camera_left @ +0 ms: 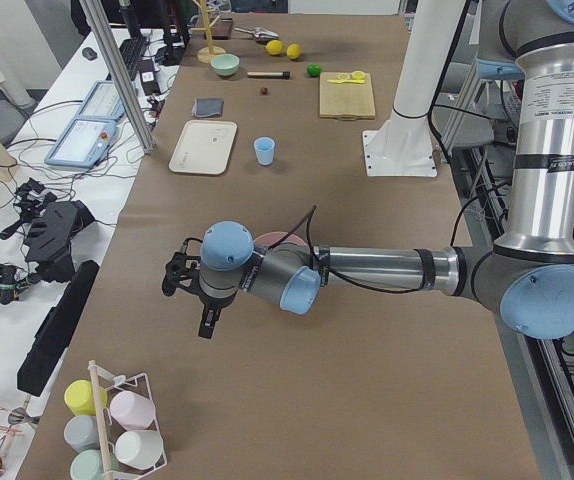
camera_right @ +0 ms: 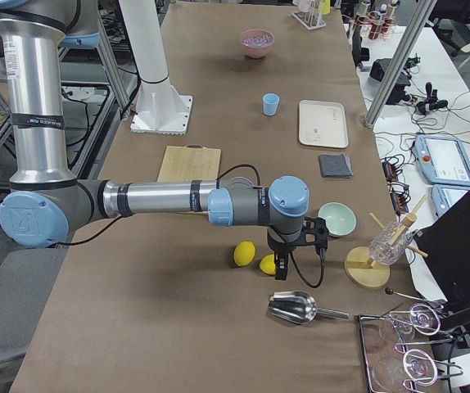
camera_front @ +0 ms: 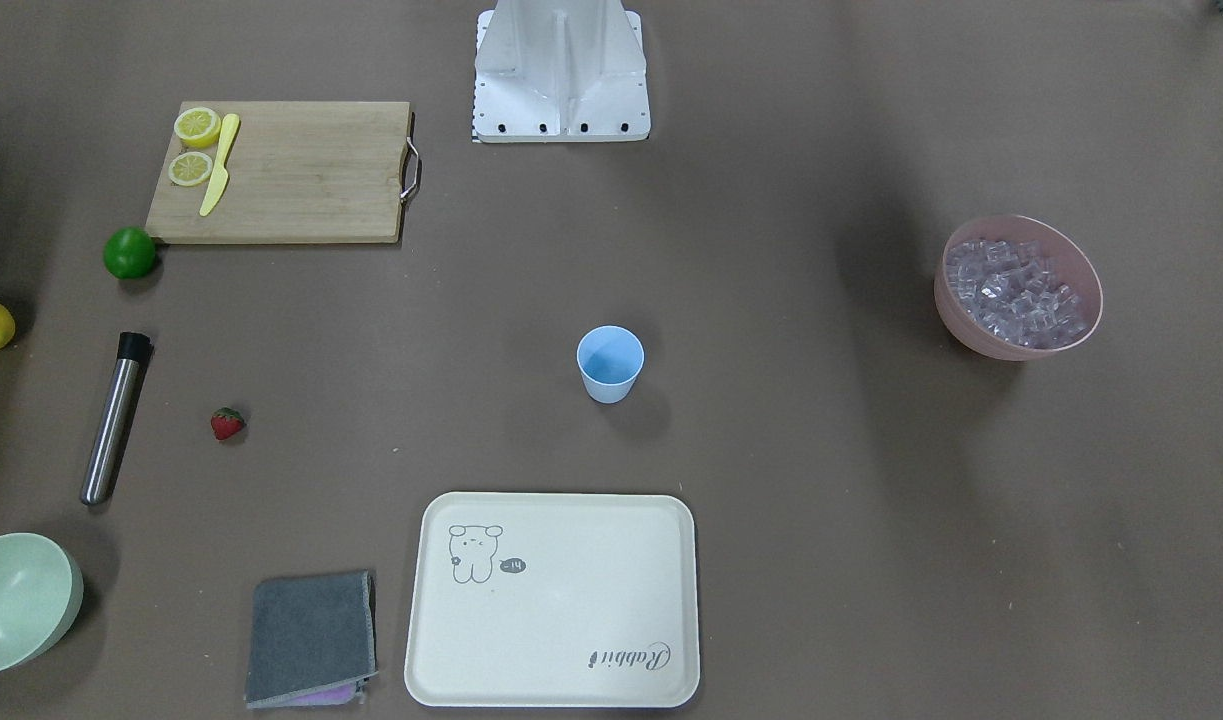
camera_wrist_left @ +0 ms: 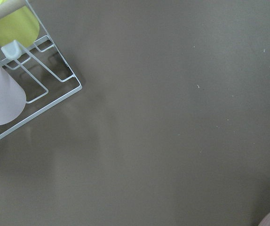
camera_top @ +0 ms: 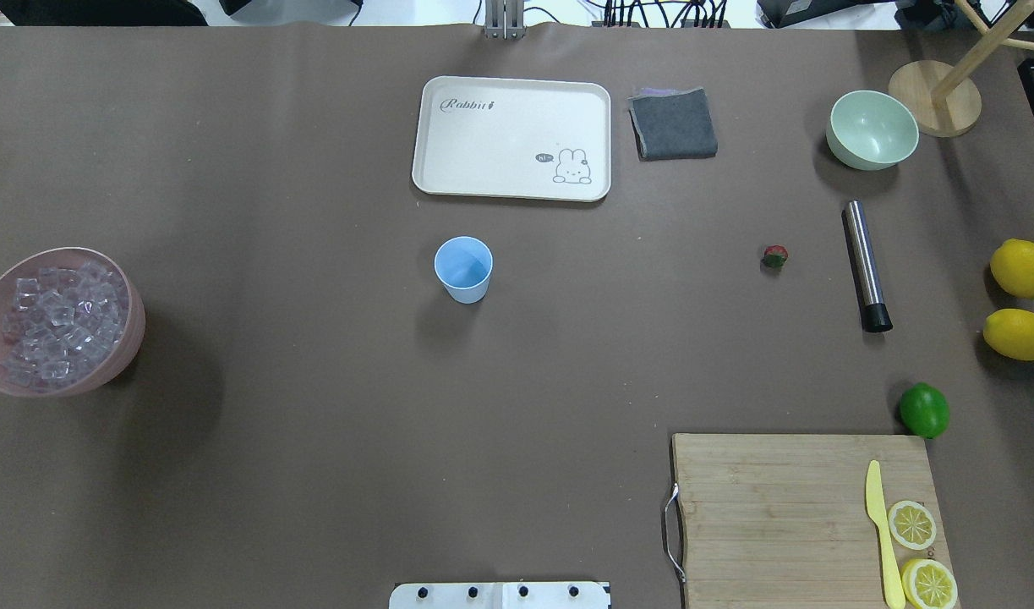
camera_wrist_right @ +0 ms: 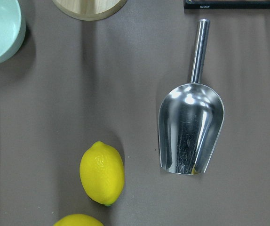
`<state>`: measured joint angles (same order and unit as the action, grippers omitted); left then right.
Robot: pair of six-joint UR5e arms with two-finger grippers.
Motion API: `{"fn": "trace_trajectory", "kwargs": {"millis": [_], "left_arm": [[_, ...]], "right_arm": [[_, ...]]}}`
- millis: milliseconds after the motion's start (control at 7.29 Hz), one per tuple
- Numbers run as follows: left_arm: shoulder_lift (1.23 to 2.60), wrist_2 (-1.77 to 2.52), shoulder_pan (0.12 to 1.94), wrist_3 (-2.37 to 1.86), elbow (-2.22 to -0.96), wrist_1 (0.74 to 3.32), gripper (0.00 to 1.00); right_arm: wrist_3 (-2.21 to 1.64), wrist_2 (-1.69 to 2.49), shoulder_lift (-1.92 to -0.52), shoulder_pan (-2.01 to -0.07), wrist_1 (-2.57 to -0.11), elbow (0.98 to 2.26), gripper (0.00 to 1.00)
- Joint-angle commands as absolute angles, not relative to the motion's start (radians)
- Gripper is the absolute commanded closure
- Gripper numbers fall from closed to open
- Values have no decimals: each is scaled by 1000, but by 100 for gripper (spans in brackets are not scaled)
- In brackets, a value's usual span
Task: Mash ice and strawberries in cup
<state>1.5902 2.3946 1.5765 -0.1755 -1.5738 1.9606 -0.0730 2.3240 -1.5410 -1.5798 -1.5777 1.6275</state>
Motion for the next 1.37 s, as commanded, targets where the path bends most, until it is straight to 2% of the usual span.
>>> {"fn": "trace_trajectory", "kwargs": {"millis": [0,686,1234], "left_arm": [[1586,2396,1563,-263,-1626,1957,3],[1487,2243,1268,-735,-1923,1962,3],[1424,2132,1069,-991,-1937,2117,4]], "right_arm": [[-74,2318,-1539,-1578,-1575,1620,0],[-77,2326,-1537,-1577,-1574,1628,0],[-78,2327,-1539,-1574,-1575,1626,0]]}}
